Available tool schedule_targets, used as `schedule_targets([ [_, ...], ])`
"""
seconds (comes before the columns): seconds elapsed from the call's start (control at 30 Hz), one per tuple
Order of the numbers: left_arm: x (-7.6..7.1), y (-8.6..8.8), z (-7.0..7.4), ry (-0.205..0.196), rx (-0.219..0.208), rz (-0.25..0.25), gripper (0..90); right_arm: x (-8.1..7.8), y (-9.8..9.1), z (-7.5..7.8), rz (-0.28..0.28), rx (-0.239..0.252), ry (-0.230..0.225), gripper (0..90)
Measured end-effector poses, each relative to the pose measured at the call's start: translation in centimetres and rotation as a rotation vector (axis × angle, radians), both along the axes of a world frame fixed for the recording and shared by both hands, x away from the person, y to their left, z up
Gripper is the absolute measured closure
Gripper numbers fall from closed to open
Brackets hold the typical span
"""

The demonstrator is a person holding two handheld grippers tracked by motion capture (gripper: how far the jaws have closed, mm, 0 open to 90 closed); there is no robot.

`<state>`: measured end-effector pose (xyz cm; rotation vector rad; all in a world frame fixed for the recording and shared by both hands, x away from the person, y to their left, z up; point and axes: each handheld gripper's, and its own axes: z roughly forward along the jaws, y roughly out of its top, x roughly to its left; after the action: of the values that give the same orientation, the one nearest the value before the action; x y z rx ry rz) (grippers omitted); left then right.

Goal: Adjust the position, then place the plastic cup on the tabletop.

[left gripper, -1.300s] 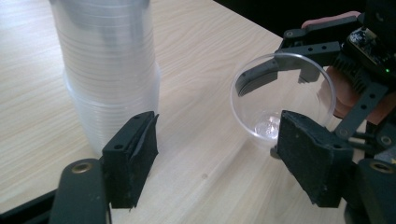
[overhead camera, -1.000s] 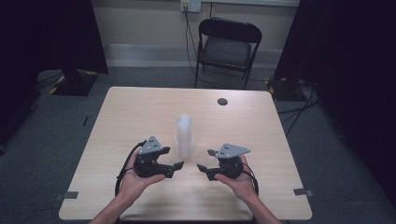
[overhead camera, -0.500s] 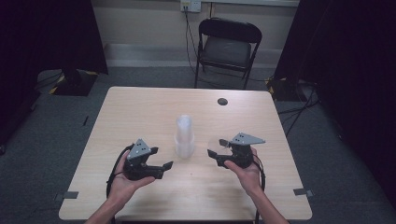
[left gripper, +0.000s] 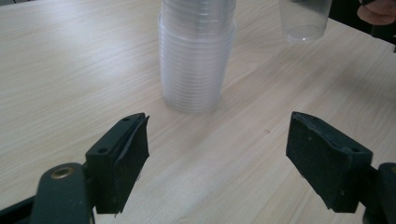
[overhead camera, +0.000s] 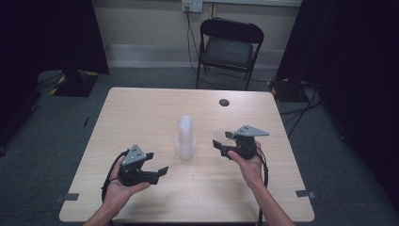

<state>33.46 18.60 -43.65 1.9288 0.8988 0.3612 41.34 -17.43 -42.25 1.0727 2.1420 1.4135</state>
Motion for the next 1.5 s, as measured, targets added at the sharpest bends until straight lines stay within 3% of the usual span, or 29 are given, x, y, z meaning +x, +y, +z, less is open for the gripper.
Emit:
schedule_targets([
  [0.3,0.0,0.6,-0.8,0.007,0.006,-0.004,20.8,2.3,0.3,-0.1,-0.028,0.005,0.004,32.7],
  [0.57,0.1,1.4,-1.2,0.012,-0.006,0.022,20.1,4.5,1.1,-0.2,-0.041,0.002,0.020,32.5],
  [0.9,0.6,2.1,-1.4,0.021,-0.018,0.048,20.1,6.8,1.6,-1.5,-0.057,-0.013,0.047,31.0],
  [1.17,0.9,2.0,-1.6,0.028,-0.004,0.043,20.1,8.0,1.5,-2.9,-0.092,-0.025,0.069,30.1],
  [1.5,0.9,2.0,-1.6,0.033,-0.001,0.044,20.2,8.7,2.1,-3.7,-0.085,-0.038,0.070,28.8],
])
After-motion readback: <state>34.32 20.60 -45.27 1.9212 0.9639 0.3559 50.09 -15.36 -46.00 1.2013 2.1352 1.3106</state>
